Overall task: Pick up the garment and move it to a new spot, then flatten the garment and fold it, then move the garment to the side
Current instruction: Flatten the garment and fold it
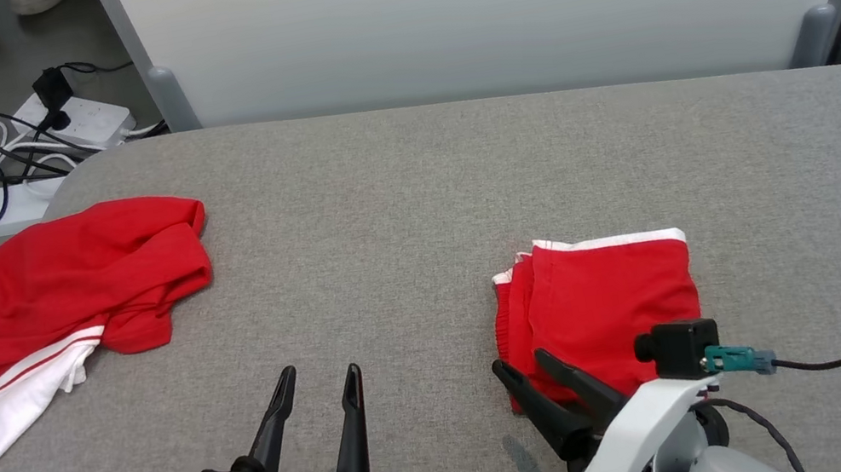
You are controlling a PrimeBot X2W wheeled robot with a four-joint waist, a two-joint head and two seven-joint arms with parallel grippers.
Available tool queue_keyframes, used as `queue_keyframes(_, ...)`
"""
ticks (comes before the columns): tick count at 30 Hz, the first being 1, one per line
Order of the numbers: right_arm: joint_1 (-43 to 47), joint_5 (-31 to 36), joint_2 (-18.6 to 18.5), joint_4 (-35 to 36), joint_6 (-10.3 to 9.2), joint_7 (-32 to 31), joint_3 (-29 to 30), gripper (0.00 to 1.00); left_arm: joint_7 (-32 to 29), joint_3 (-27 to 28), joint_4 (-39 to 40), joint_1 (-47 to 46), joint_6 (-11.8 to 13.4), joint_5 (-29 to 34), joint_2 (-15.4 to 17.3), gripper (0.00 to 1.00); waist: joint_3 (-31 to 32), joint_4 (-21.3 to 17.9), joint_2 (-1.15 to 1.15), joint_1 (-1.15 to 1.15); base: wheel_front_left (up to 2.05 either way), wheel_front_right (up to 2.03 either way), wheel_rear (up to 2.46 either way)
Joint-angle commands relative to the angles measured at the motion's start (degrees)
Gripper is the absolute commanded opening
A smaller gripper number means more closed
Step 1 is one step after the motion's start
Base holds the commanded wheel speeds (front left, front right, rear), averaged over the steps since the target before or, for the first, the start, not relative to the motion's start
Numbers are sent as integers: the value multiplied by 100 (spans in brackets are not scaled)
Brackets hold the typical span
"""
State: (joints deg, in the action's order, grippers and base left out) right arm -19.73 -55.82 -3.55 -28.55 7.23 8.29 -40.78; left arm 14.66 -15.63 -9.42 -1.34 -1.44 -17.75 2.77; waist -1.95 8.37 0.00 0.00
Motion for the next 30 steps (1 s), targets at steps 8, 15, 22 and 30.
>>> queue_keyframes(8, -273, 1426, 37, -222, 25, 359, 651, 100, 34, 325, 220, -22, 100, -60, 10, 100, 162, -261, 0, 0, 0, 0, 0)
queue_keyframes(15, -196, 2666, 8, -415, 25, 585, 1364, 100, 34, 488, 283, 29, 309, -216, 10, 100, 228, -455, 0, 0, 0, 0, 0)
queue_keyframes(22, 201, 3697, -13, -98, 25, 666, 2272, 100, 34, 639, 358, 97, 498, -176, 10, 100, 264, -613, 0, 0, 0, 0, 0)
queue_keyframes(30, 887, 4170, 36, 746, 25, 669, 2888, 100, 34, 762, 388, 181, 472, -96, 10, 100, 324, -738, 0, 0, 0, 0, 0)
